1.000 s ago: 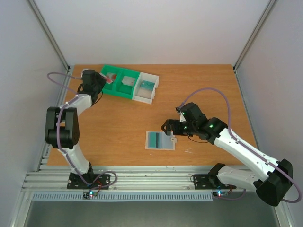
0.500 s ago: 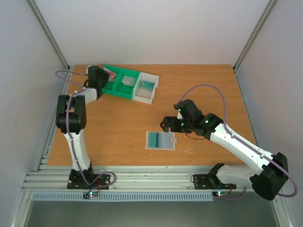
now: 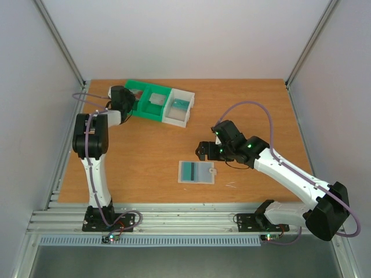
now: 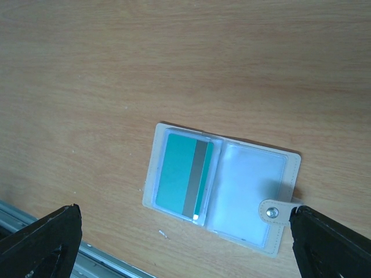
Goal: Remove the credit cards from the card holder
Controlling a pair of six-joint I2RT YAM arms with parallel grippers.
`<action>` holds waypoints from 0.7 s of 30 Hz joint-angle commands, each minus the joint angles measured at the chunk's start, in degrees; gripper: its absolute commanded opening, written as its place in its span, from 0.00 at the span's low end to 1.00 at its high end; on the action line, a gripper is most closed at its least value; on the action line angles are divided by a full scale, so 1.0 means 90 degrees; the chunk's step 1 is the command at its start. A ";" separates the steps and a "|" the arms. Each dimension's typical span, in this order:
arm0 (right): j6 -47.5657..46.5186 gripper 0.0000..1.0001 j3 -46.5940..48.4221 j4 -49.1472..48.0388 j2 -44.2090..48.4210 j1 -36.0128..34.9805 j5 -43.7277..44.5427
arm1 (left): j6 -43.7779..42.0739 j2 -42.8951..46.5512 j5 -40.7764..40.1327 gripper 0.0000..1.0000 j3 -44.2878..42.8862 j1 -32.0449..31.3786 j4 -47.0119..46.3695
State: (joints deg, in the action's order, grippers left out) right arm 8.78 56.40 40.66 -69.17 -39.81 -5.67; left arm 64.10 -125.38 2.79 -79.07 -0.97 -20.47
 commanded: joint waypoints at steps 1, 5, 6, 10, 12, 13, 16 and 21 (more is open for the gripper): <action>-0.0142 0.98 0.0199 0.0048 -0.0008 0.0021 0.0208 | 0.0026 -0.0191 -0.0075 0.01 -0.0249 0.0030 -0.0380; -0.0169 0.98 0.0213 0.0039 -0.0027 0.0027 0.0210 | 0.0005 -0.0288 -0.0102 0.04 -0.0328 0.0030 -0.0316; -0.0169 0.98 0.0224 0.0041 -0.0029 0.0029 0.0218 | 0.0014 -0.0309 -0.0087 0.04 -0.0347 0.0030 -0.0307; -0.0190 0.99 0.0261 0.0061 -0.0061 0.0037 0.0266 | -0.0020 -0.0369 -0.0111 0.07 -0.0491 0.0030 -0.0060; -0.0198 0.98 0.0275 0.0069 -0.0074 0.0035 0.0268 | -0.0050 -0.0375 -0.0119 0.08 -0.0561 0.0030 0.0067; -0.0203 0.98 0.0276 0.0071 -0.0069 0.0038 0.0277 | -0.0058 -0.0370 -0.0136 0.08 -0.0584 0.0030 0.0103; -0.0199 0.98 0.0276 0.0072 -0.0071 0.0042 0.0288 | -0.0080 -0.0342 -0.0149 0.10 -0.0632 0.0030 0.0185; -0.0166 0.99 0.0269 0.0085 -0.0085 0.0047 0.0296 | -0.0217 -0.0241 -0.0168 0.12 -0.0764 0.0030 0.0560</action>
State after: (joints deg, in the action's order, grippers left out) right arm 7.79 57.08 40.75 -69.71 -39.79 -4.25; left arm 63.92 -127.68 2.55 -83.81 -0.97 -17.54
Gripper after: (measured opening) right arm 0.986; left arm 0.115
